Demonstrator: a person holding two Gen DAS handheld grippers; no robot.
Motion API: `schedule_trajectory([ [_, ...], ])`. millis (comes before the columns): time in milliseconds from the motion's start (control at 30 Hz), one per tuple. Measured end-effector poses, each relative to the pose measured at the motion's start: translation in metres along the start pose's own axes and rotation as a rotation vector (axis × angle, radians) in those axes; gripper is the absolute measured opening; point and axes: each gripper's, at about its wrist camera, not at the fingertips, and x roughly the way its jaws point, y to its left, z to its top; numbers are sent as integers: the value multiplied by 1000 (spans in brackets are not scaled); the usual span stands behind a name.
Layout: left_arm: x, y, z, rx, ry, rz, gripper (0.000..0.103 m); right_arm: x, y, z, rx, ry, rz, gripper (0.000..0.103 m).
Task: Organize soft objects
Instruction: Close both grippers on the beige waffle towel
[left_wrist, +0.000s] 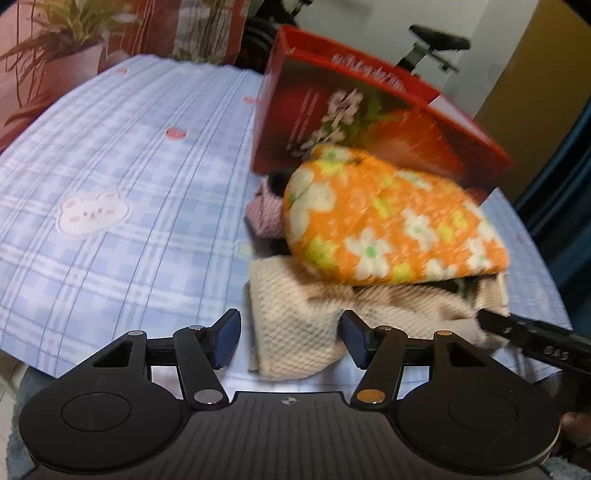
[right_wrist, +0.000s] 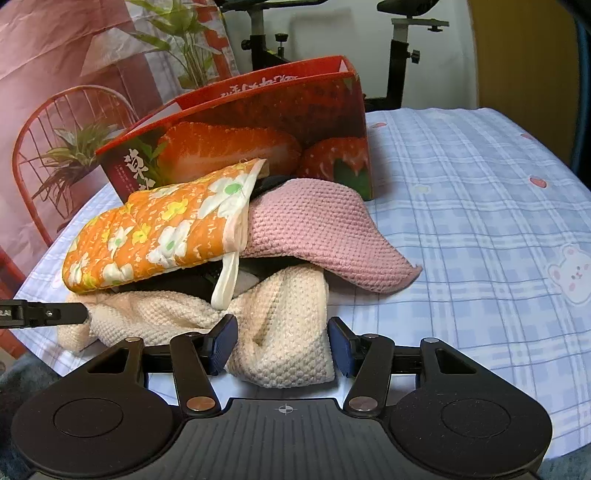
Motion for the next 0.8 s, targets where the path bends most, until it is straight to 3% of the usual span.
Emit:
schedule_trajectory([
  [133,2,2,1,-13,-10,-9,62,0,2,1,-10,0,11,40],
  [233,2,3,0,-19,-6,-19,47,-2,7,1,-36,-6,30,26],
  [333,0,6,-1,-29,-15,-9,40,-6,13,0,-68,-14,44,20],
  [600,2,6,-2,-12,-7,6,36,-13,5,4,-14,-45,43,20],
  [800,3,7,-1,-9,-5,5,37,-9,1,1,14,-32,26,26],
])
